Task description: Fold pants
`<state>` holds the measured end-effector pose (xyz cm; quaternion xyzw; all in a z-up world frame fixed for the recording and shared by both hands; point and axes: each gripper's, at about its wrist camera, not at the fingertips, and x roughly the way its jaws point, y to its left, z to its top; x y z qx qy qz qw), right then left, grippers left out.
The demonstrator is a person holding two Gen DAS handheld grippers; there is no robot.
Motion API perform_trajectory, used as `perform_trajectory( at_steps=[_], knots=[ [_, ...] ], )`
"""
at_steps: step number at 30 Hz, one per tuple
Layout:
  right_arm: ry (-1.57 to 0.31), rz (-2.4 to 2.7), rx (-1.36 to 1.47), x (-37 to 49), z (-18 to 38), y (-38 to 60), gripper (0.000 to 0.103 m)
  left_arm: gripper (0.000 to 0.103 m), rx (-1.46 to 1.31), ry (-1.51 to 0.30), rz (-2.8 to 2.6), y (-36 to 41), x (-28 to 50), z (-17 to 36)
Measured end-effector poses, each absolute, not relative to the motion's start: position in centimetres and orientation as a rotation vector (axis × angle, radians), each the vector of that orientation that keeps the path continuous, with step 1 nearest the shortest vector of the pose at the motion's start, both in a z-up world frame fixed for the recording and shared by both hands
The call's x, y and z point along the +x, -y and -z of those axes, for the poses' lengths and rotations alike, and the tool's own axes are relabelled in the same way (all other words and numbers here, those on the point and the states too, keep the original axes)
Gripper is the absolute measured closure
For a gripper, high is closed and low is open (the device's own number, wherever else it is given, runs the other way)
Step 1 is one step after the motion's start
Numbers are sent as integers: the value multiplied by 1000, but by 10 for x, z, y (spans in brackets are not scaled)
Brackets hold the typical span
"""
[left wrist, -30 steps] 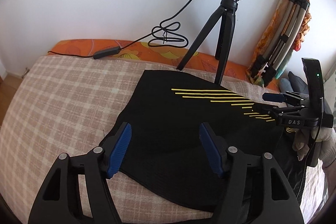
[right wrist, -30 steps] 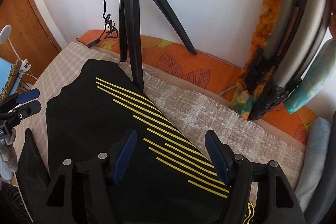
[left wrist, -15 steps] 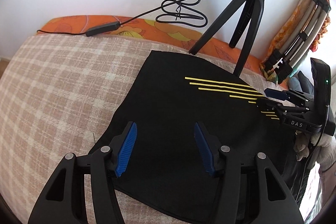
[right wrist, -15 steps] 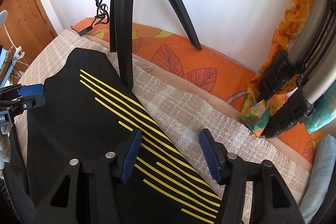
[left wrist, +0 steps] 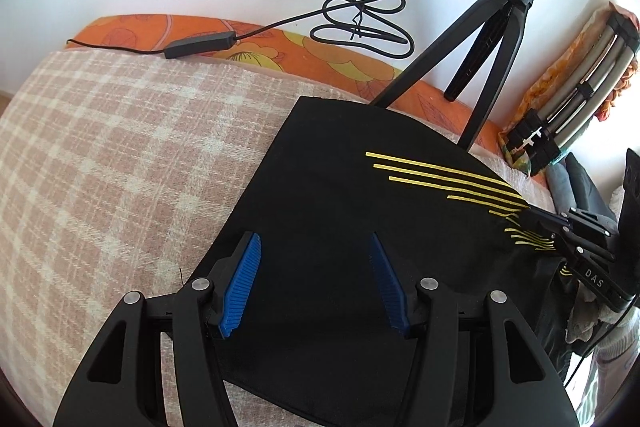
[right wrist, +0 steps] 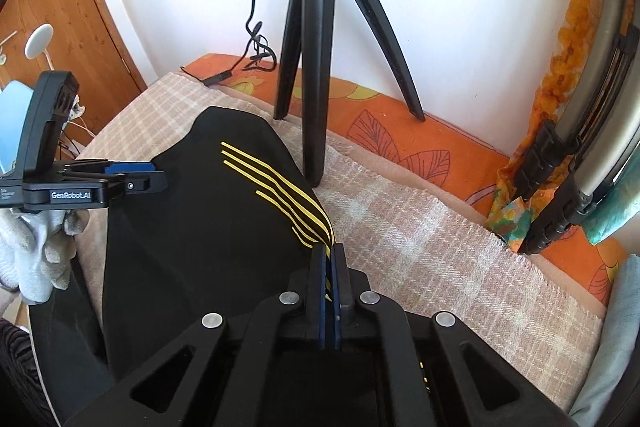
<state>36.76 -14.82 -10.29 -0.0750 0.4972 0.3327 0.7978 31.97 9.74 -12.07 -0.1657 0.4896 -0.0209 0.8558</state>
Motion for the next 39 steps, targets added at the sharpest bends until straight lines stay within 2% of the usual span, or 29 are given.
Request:
perform_trajectory(
  at_steps=[9, 15, 20, 22, 26, 32, 33, 37, 39],
  knots=[
    [-965, -853, -146, 289, 56, 133, 103, 46, -445, -997, 105, -113, 307, 88],
    [-987, -955, -221, 219, 71, 97, 103, 44, -417, -1010, 131, -107, 292, 76],
    [-1015, -975, -254, 192, 88, 80, 103, 43, -320, -1094, 139, -83, 287, 89],
    [-1024, -965, -239, 191, 93, 82, 103, 36, -243, -1122, 108, -72, 288, 95],
    [-1027, -953, -210, 187, 97, 83, 102, 36, -158, -1171, 37, -60, 297, 109],
    [-1028, -945, -218, 180, 102, 82, 100, 36, -171, -1188, -44, -65, 305, 131],
    [-1029, -948, -219, 180, 103, 82, 99, 38, -203, -1166, -45, -70, 303, 130],
    [-1032, -957, -218, 177, 104, 82, 98, 72, -283, -1115, -36, -90, 289, 130],
    [-1036, -954, -208, 179, 106, 82, 98, 79, -331, -1095, -28, -101, 281, 132]
  ],
)
